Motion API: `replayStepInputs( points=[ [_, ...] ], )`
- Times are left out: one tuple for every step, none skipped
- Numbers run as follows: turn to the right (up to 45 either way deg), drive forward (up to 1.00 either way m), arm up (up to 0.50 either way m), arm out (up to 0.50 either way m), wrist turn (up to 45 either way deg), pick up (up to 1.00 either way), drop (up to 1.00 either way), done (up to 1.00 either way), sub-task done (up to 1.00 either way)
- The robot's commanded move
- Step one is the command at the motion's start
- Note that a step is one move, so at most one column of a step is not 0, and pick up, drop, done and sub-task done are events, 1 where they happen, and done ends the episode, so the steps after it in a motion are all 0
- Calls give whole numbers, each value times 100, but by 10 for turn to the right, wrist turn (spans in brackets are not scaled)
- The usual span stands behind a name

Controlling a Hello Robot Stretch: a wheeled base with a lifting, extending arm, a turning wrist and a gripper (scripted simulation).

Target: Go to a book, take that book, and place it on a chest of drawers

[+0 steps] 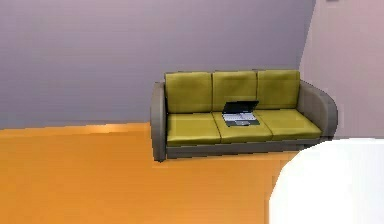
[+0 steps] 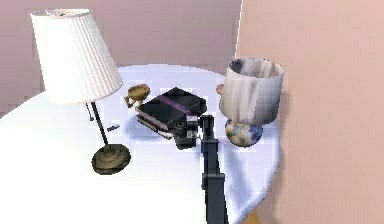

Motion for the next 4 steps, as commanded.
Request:
replayStepInputs(
  points=[
    [0,0,0,0,0,100,0,0,0],
    [0,0,10,0,0,0,0,0,0],
    [0,0,14,0,0,0,0,0,0],
    [0,0,0,0,-450,0,0,0,0]
  ],
)
